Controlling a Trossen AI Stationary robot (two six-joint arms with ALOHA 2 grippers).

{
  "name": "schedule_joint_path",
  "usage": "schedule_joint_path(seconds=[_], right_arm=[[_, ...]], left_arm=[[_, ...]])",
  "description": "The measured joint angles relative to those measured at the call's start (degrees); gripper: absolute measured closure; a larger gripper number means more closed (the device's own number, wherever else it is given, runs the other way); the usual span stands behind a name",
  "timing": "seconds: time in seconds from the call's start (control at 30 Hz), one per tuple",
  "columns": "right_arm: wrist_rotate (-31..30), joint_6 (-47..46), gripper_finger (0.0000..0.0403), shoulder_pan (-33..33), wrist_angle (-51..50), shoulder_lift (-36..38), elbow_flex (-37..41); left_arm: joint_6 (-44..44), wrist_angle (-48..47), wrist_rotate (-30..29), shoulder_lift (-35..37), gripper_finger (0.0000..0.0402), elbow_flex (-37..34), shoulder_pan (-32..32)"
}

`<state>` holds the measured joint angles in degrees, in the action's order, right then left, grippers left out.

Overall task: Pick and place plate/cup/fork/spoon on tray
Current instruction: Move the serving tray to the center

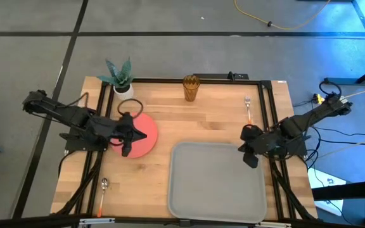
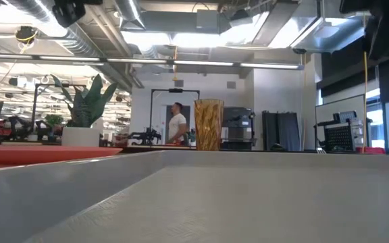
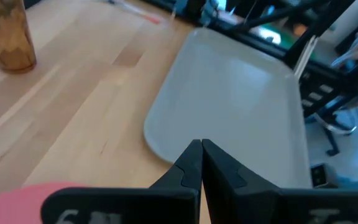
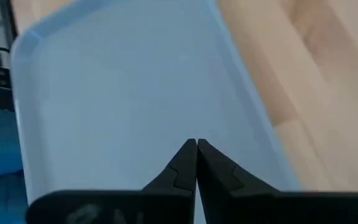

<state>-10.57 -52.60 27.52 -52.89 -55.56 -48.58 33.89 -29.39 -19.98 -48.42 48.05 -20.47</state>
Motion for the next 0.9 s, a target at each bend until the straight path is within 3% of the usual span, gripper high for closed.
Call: schedule_joint_path(seconds=[0.23, 0.5, 0.77, 0.9], right_arm=[[5.2, -4.7, 0.0389, -2.3, -0.9, -3.6, 0.0], [5.3, -7.2, 0.0389, -3.4, -0.7, -6.7, 0.1], [4.2, -6.8, 0.0389, -3.4, 1.3, -12.7, 0.1], [4.2, -5.7, 0.0389, -3.4, 4.5, -16.6, 0.1]], left_arm=[[-5.3, 6.7, 1.6, -9.6, 0.0401, 0.1, 0.4], [-15.3, 19.6, 14.5, -23.4, 0.0401, 0.0, 5.0], [-21.2, 29.0, 17.2, -34.6, 0.0401, 0.0, 7.9], [-22.4, 32.8, 21.3, -39.5, 0.0401, 0.0, 9.0]])
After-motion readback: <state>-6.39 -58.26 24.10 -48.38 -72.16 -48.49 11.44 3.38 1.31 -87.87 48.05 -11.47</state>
